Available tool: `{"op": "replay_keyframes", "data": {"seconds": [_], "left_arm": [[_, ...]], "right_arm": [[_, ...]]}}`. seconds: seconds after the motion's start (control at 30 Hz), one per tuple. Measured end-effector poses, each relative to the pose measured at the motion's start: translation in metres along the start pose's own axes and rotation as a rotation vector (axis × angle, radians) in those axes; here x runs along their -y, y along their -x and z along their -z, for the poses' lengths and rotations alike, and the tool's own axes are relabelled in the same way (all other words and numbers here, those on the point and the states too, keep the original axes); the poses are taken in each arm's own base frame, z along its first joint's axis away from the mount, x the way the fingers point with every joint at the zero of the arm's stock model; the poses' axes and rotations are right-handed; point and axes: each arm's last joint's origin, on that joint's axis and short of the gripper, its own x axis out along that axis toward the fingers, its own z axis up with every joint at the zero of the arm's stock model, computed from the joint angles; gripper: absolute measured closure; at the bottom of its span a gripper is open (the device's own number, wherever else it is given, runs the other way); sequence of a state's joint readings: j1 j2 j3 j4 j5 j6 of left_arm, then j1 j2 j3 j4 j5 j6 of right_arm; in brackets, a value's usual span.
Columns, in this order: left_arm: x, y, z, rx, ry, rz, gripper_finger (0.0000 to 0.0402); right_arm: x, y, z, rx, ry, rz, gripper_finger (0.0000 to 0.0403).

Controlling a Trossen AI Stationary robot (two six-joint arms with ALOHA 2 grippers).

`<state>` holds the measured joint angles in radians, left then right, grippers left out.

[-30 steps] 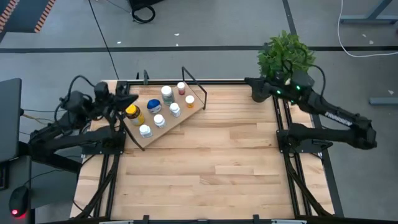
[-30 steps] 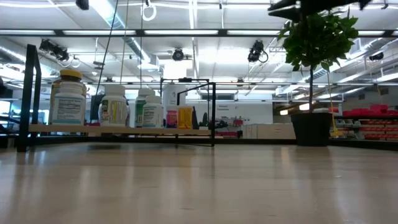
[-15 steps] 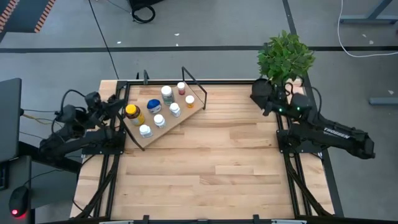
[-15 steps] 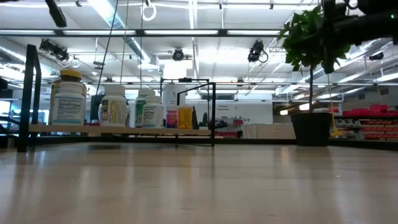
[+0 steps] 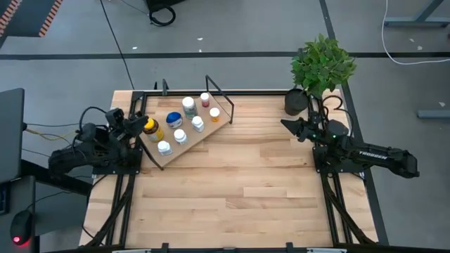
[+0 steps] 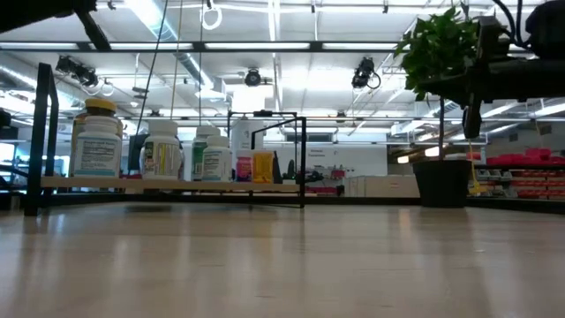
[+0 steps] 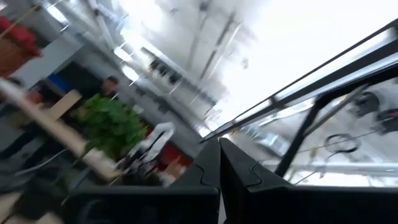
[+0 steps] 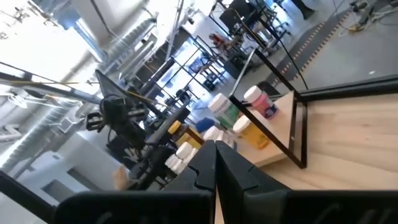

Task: Pick and place medicine bottles onto shelf by color
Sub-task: Return to Home Position

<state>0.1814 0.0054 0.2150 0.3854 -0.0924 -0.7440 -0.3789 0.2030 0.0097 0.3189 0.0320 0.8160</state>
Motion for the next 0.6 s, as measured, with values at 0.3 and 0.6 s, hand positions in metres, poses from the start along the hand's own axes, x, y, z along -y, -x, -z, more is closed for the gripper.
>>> {"op": "replay_keyframes", "data": {"seconds": [0.3,0.6], "left_arm": [[-0.010,0.010,0.023,0.065,0.008,0.069,0.0401],[-0.010,0.018,0.032,0.104,-0.161,0.146,0.0401]], "right_arm": [[0.003,0.000,0.003,-0.020,0.006,0.027,0.0396],[-0.005,0.000,-0.007,0.098,0.073,-0.026,0.0397]]}}
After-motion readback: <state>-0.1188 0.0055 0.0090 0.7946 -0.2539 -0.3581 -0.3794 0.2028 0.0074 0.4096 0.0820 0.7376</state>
